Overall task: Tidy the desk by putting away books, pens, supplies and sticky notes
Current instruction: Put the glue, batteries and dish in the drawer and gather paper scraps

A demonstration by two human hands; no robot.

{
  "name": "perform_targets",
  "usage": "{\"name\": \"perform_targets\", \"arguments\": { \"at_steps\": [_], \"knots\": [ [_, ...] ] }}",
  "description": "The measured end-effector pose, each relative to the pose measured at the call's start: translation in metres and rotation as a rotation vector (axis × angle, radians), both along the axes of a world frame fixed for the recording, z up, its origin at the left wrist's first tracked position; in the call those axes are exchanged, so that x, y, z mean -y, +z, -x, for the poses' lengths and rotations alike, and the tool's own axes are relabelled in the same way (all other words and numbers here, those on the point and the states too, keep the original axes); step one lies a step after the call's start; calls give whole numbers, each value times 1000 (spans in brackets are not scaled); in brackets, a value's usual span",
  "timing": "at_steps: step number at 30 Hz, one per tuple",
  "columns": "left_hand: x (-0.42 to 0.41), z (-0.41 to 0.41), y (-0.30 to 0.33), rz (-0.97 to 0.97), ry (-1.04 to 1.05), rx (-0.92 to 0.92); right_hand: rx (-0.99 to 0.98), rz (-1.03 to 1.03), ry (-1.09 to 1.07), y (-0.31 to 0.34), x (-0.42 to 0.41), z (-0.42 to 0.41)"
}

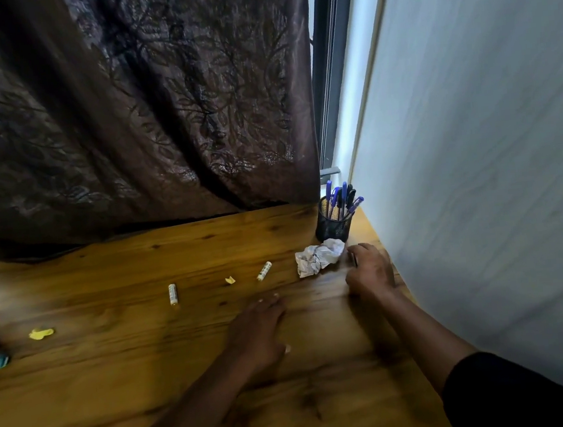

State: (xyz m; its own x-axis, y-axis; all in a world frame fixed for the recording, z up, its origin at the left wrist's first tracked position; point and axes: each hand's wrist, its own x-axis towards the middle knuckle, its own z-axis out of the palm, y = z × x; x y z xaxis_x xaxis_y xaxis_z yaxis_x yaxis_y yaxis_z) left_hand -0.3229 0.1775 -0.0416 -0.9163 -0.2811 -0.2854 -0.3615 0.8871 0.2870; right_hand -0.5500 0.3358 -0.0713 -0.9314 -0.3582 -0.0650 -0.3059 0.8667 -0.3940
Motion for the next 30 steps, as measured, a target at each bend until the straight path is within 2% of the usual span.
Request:
{"name": "perform_targets", "arguments": {
  "at_steps": [12, 15, 18, 21, 25, 27, 30],
  "knots": [
    [-1, 2, 6, 24, -6, 33, -146, -26, -46, -11, 2, -5],
    [1, 0, 4, 30, -6, 23, -105, 67, -88, -3, 2, -18],
    [6, -4, -2, -21, 58, -68, -25, 287, -203, 11, 8, -44],
    [14, 4, 0, -310, 312, -223, -23, 443, -177, 22, 20, -73],
    [26, 17, 13, -1169, 777, -311, 68, 617, 49, 33, 51, -109],
    [34, 16, 16, -1432, 912, -297, 109, 581, 172, 38, 73, -126],
    [52, 5, 15, -1646, 1050, -282, 222, 452, 317, 45, 104, -147]
  ]
}}
